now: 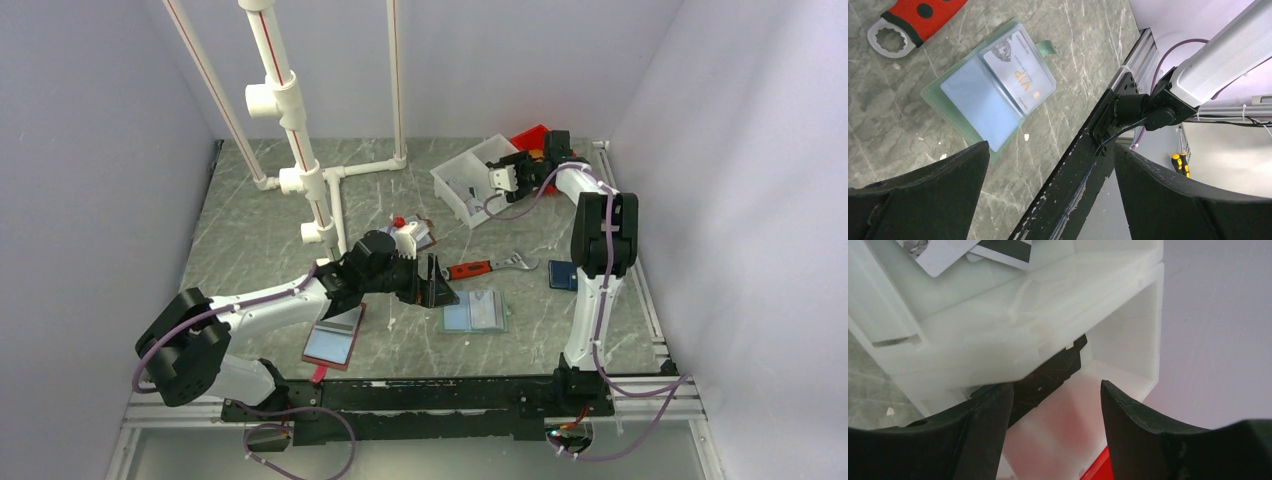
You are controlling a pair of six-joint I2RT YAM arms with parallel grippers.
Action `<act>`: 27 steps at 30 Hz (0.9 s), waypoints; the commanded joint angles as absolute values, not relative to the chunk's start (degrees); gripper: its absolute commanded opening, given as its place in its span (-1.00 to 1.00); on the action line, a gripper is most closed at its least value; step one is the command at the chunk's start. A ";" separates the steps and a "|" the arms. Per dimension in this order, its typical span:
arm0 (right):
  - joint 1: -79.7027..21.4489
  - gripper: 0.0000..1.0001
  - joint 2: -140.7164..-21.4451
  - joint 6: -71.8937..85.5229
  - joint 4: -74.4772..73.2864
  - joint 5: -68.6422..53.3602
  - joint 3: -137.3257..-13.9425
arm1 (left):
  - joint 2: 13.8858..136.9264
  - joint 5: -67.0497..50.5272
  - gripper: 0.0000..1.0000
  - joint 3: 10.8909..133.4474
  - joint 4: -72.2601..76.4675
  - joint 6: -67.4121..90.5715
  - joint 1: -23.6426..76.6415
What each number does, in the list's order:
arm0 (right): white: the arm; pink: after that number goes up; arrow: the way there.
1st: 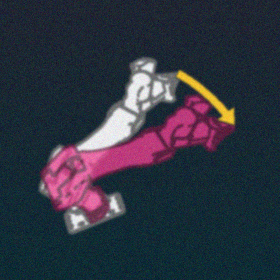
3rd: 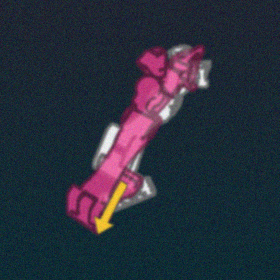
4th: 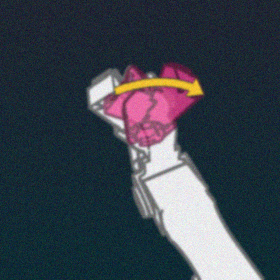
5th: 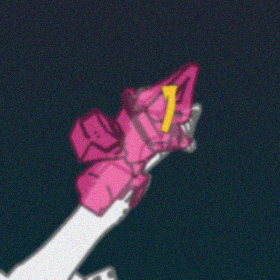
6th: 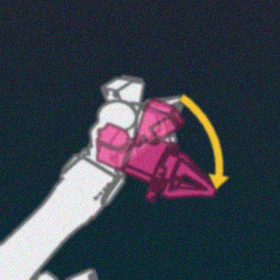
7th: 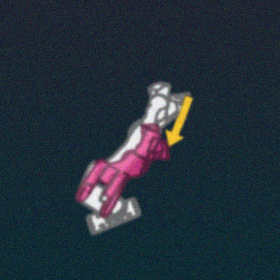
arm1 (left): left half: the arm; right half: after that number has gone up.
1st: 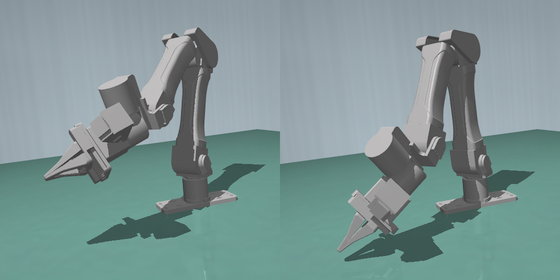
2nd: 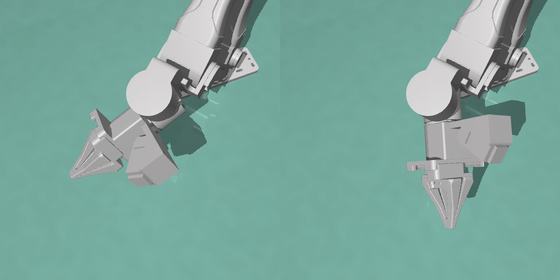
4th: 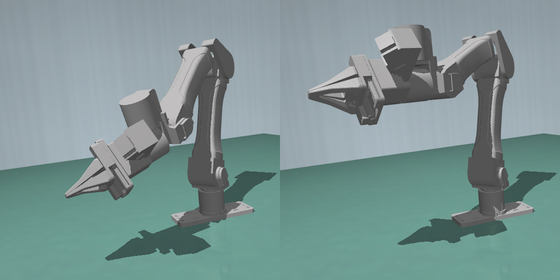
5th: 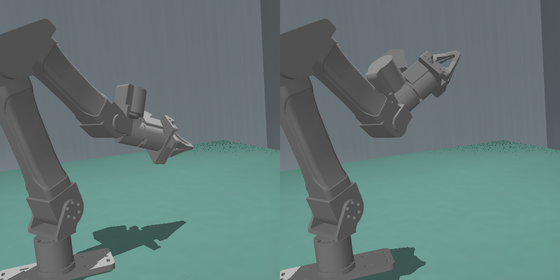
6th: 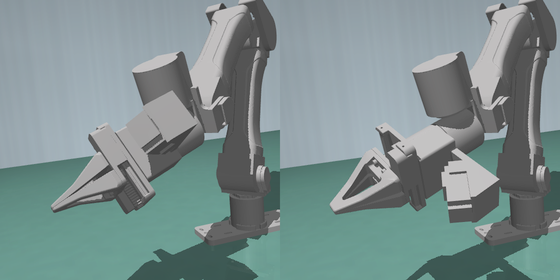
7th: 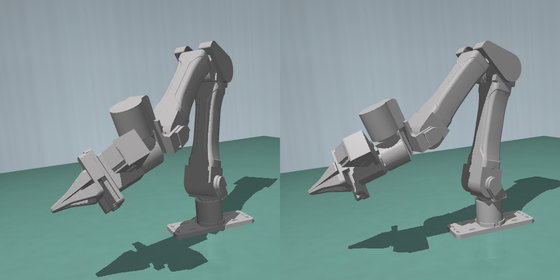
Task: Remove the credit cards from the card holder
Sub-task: Place the credit card in the storage box.
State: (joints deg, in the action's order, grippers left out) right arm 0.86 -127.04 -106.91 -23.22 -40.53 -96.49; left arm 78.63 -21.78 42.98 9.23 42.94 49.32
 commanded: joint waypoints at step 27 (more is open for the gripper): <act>1.55 0.45 -79.24 -71.24 -68.09 -64.63 -69.09 | 79.18 -1.79 0.99 51.91 -7.87 32.36 58.56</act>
State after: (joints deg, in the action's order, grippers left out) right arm 1.56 -80.12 -78.24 -60.75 -55.90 -72.44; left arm 79.99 -9.52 49.89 -4.25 36.95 57.41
